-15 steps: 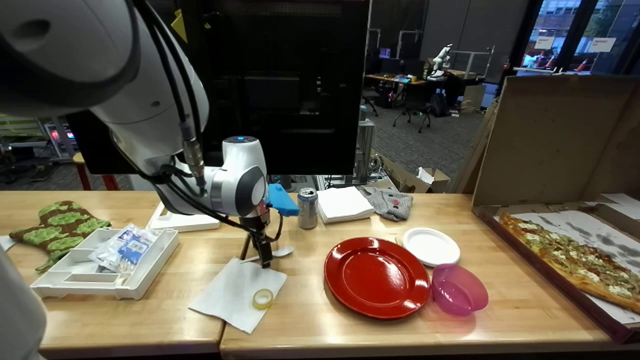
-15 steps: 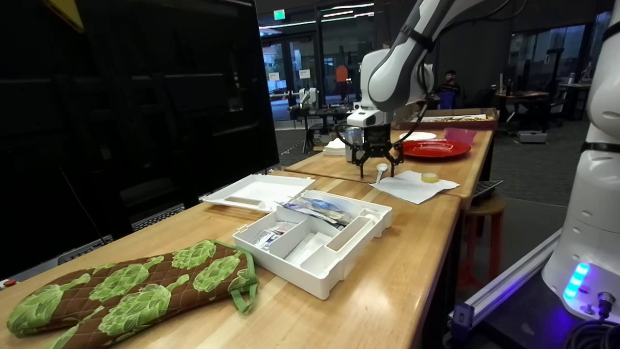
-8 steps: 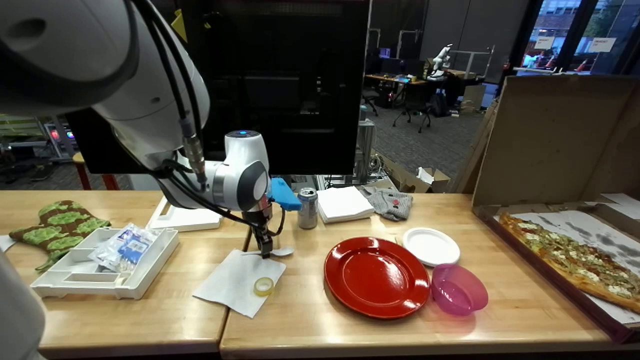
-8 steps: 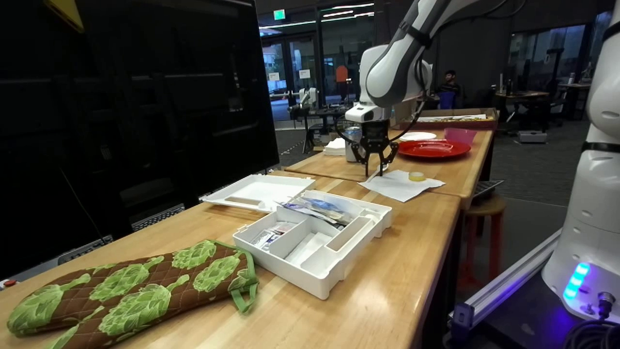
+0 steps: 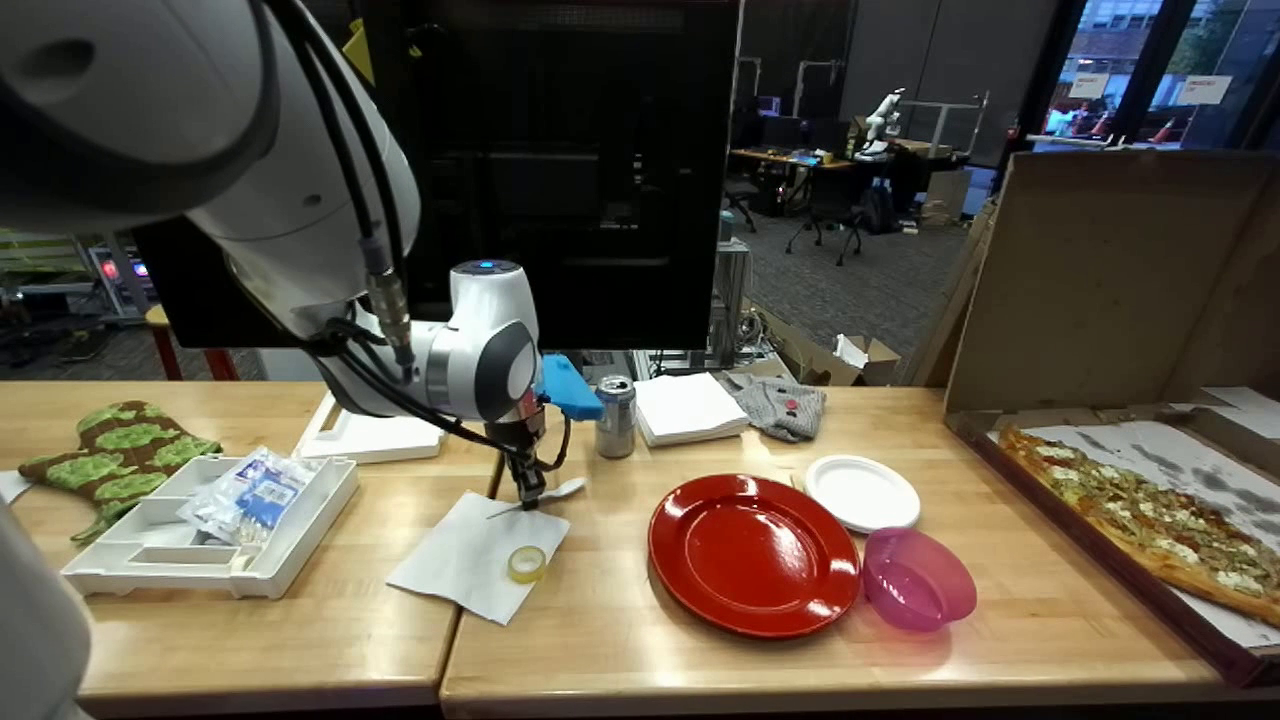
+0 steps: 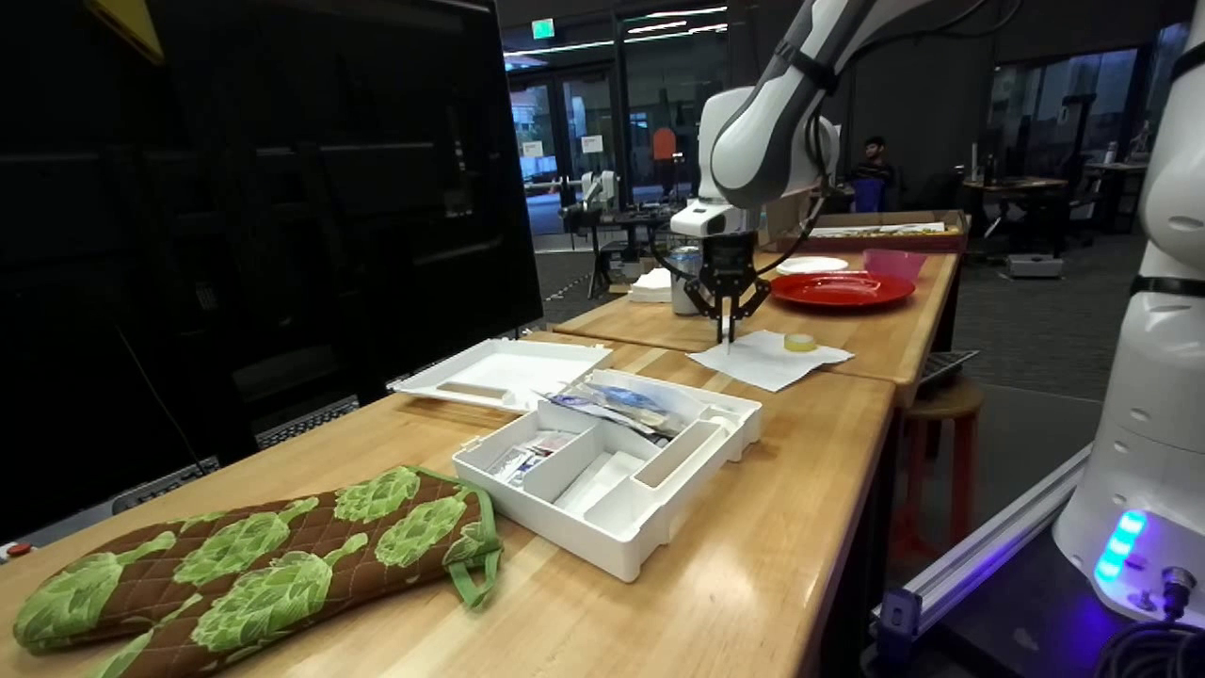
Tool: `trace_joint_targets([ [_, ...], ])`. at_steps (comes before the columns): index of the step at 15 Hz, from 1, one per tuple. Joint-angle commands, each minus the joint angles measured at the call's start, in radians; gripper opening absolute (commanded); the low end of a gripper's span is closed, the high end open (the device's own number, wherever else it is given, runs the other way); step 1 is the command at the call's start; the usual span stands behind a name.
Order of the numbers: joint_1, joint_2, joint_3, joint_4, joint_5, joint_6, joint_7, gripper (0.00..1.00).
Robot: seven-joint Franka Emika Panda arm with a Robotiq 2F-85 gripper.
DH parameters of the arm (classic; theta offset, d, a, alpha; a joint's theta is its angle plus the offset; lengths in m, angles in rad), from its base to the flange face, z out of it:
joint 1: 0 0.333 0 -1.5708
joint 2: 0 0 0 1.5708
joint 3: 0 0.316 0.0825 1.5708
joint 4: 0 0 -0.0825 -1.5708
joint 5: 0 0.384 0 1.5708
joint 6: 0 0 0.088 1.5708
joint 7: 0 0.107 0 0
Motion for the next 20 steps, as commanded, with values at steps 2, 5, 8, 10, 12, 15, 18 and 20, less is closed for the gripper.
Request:
trace_joint_targets([
  [2,-0.016,-0.013,0.021,-0.018,0.032,0.008,-0.017,0.03],
  [5,-0.014,-0.067,0.024,-0.066,0.027,0.033,-0.013,0.03],
  [8,-0.010,-0.135,0.024,-0.132,0.010,0.074,0.001,0.03],
  [10,-0.006,-0.191,0.021,-0.183,-0.006,0.106,0.009,0.03],
  [12,-0.001,-0.245,0.013,-0.221,-0.014,0.123,0.011,0.03],
  [15,0.006,-0.321,-0.005,-0.261,-0.016,0.128,0.007,0.03],
  [18,0.008,-0.372,-0.044,-0.274,0.001,0.120,-0.002,0.03],
  [20,0.006,-0.394,-0.086,-0.272,0.012,0.109,-0.015,0.03],
])
